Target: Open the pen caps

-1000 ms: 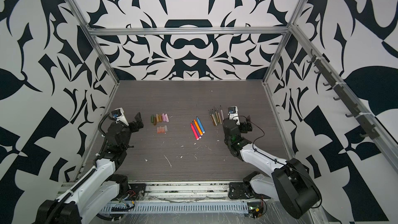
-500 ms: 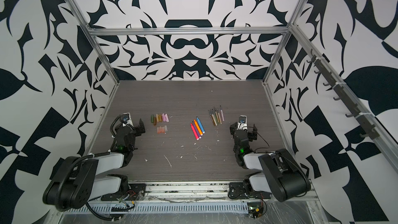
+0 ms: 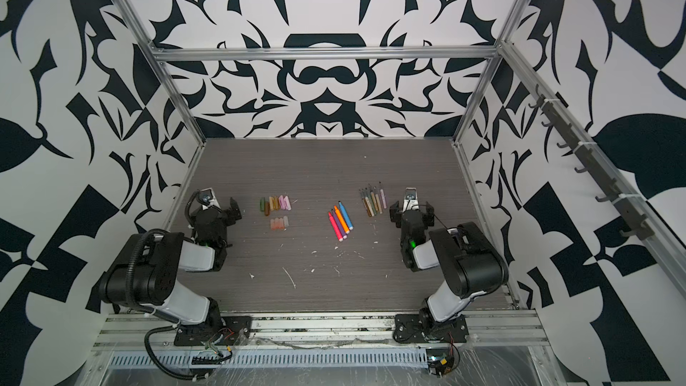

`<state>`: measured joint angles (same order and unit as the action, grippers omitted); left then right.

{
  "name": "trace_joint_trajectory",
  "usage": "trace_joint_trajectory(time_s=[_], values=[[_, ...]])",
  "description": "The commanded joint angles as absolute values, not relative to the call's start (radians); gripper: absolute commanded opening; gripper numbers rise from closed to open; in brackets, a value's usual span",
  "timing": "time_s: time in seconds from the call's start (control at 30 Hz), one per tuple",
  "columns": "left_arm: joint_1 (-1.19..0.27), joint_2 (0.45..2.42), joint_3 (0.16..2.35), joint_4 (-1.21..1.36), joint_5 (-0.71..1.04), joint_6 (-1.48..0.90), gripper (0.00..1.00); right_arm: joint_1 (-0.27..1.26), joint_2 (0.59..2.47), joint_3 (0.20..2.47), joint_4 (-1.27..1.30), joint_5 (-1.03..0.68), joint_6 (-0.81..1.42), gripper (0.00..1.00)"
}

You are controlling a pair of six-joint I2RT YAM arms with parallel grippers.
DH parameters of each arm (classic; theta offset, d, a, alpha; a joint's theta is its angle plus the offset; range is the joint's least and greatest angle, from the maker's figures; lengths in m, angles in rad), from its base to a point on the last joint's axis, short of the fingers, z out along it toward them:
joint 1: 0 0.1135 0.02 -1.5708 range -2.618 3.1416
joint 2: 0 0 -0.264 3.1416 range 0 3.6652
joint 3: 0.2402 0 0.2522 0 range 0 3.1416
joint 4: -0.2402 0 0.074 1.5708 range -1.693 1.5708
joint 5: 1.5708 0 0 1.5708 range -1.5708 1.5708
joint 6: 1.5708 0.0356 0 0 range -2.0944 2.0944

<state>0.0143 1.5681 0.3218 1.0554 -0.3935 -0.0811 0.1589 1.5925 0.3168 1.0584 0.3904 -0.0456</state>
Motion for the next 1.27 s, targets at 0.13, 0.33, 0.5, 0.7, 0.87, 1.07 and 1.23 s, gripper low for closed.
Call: trace_joint_trajectory(time_s=[0.13,0.33,0.5,0.7,0.87,1.07,1.23], values=[[0.032,1.559,0.349,0.977,-0.318,-0.124,0.99,0.113,1.557,0.339,0.951,0.285,0.013,1.0],[0.032,1.56,0.304,1.061,-0.053,-0.019,0.99,0.133,1.578,0.199,1.245,0.171,-0.039,1.0],[0.083,1.564,0.388,0.896,-0.067,-0.098,0.99,0.086,1.565,0.366,0.907,0.203,0.009,1.0],[0.083,1.56,0.377,0.918,-0.068,-0.095,0.99,0.097,1.555,0.351,0.923,0.152,-0.013,1.0],[0.083,1.56,0.377,0.921,-0.067,-0.095,0.99,0.096,1.551,0.332,0.955,0.103,-0.03,1.0],[0.082,1.56,0.376,0.92,-0.068,-0.095,0.99,0.084,1.564,0.367,0.908,0.082,-0.012,1.0],[0.082,1.561,0.376,0.92,-0.067,-0.094,1.0,0.071,1.546,0.343,0.921,0.086,0.0,1.0]])
